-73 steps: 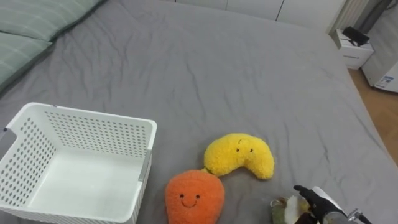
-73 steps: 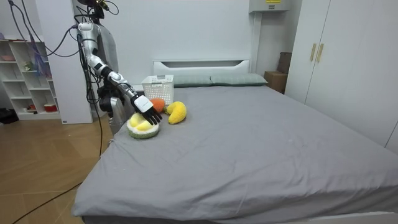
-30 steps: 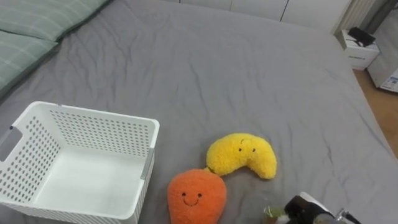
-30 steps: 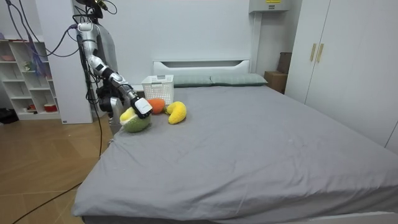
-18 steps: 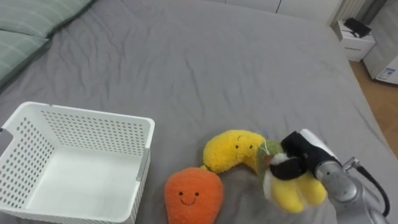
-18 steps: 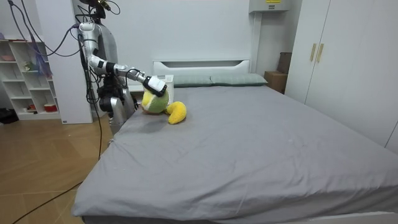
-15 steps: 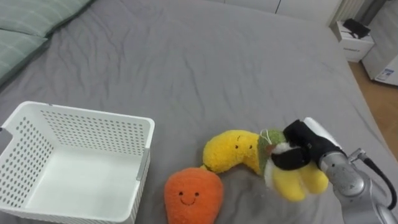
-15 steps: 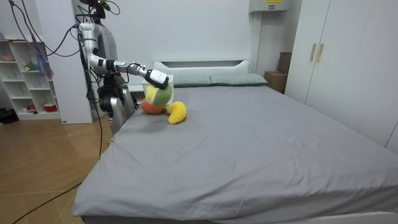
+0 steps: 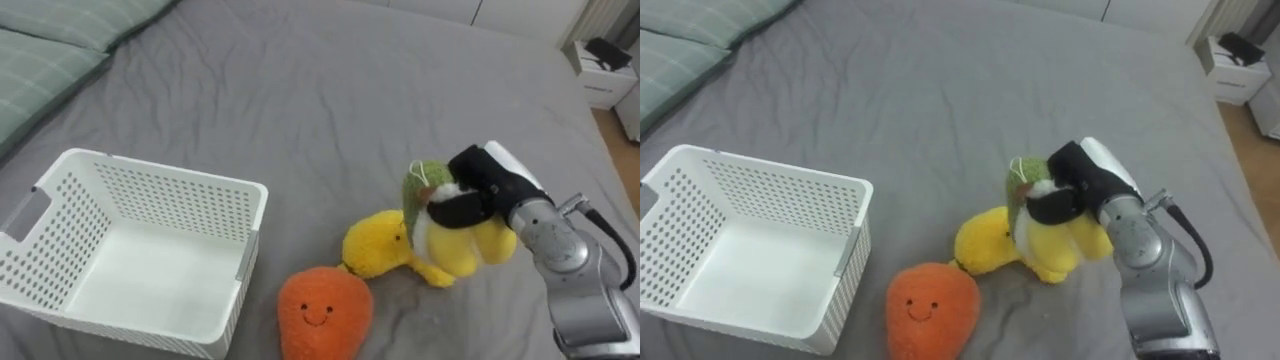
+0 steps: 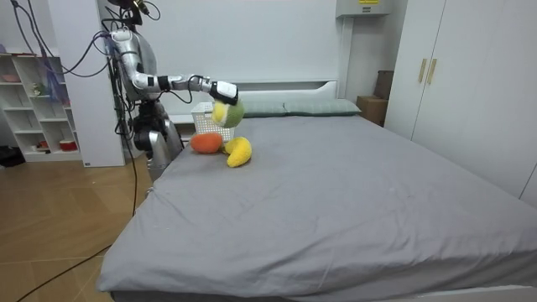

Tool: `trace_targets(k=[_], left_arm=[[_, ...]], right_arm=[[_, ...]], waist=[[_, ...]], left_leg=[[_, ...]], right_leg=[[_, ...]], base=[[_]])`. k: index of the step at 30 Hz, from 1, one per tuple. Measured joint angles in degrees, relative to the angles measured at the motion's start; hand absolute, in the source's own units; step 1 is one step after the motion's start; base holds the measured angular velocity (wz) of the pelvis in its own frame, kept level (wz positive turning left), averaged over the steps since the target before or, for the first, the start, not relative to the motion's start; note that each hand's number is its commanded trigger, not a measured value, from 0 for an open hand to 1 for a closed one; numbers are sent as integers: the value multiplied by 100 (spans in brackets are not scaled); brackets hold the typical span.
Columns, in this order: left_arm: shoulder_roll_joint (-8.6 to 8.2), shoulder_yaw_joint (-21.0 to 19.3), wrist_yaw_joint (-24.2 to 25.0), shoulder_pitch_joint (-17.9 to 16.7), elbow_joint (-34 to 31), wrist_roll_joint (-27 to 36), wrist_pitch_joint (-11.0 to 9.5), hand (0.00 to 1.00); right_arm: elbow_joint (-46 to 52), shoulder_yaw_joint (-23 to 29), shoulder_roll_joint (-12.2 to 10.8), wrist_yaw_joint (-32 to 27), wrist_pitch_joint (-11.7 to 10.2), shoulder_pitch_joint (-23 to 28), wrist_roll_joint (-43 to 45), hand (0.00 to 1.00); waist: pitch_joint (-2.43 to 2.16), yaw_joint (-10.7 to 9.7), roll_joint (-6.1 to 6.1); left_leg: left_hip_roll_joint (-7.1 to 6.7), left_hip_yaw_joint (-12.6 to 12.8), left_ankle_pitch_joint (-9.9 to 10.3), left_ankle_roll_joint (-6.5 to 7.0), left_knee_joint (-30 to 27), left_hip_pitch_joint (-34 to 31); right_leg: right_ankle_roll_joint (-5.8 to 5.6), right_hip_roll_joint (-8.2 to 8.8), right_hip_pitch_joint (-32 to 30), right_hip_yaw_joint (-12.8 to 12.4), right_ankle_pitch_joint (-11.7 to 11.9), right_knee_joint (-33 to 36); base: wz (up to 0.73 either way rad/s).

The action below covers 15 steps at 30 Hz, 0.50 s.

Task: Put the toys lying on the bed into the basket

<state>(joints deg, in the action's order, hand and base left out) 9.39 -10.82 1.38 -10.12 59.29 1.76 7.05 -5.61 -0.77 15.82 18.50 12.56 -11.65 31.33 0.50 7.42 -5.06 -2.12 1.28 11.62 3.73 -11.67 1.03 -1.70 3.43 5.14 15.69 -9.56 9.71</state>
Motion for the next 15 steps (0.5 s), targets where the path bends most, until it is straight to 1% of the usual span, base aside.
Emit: trace_targets(k=[1,2,3,4,6,8,9,11,12,14,15], left_arm=[[0,14,1,5,0,-21,3,0],[-1,35,4,10,11,-21,5,0],[0,42,4,10,23,-19,5,0],[4,41,5,4,58,-17,3,0],[15,42,4,35,148,-10,4,0],[19,56,-2,43,192,55,1,0],[17,57,-9,63,236,55,2,0],[13,54,-30,54,257,18,16,0],[12,52,-30,57,250,1,22,0],[28,27,-27,22,164,-26,80,0],[32,27,-19,-7,111,-25,117,0]], right_arm=[[31,-61,0,2,6,-79,52,100],[35,-113,0,5,10,-157,52,100],[35,-156,0,5,12,-198,52,100],[35,-264,0,13,14,-283,53,100],[41,-348,-1,19,15,-357,51,100],[42,-543,-23,20,73,-418,13,100],[42,-577,-39,21,81,-420,18,100],[40,-643,-101,45,131,-517,24,100],[40,-645,-102,45,131,-551,24,100],[39,-656,-103,44,145,-629,49,100],[39,-686,-103,44,169,-654,49,100]], waist=[[-12,40,-27],[-8,98,-33],[-9,112,-34],[-7,149,-39],[1,239,-53],[16,363,-89],[20,394,-101],[30,426,-122],[30,448,-122],[31,589,-121],[30,609,-122]], left_leg=[[-11,-46,-14,3,-3,-45],[-20,-71,-18,5,-2,-54],[-28,-95,-20,7,-3,-56],[-51,-161,-37,15,-2,-63],[-72,-219,-55,26,-11,-92],[-96,-315,-70,26,-24,-90],[-101,-344,-70,26,-43,-95],[-138,-517,-68,25,-178,-222],[-147,-545,-68,25,-208,-256],[-168,-623,-85,19,-213,-271],[-174,-647,-94,19,-213,-277]], right_leg=[[0,10,-16,43,0,-8],[0,16,-14,81,0,-15],[0,22,-8,116,0,-16],[-1,36,6,167,-1,-16],[-1,48,9,176,-1,-14],[-1,56,53,195,-1,-14],[-1,58,66,206,-1,-14],[-2,67,65,319,-1,-13],[-3,70,57,335,-2,-13],[-3,81,67,375,-2,-7],[-3,84,73,414,-2,-6]], base=[[21],[18],[18],[21],[22],[20],[26],[37],[31],[20],[20]])
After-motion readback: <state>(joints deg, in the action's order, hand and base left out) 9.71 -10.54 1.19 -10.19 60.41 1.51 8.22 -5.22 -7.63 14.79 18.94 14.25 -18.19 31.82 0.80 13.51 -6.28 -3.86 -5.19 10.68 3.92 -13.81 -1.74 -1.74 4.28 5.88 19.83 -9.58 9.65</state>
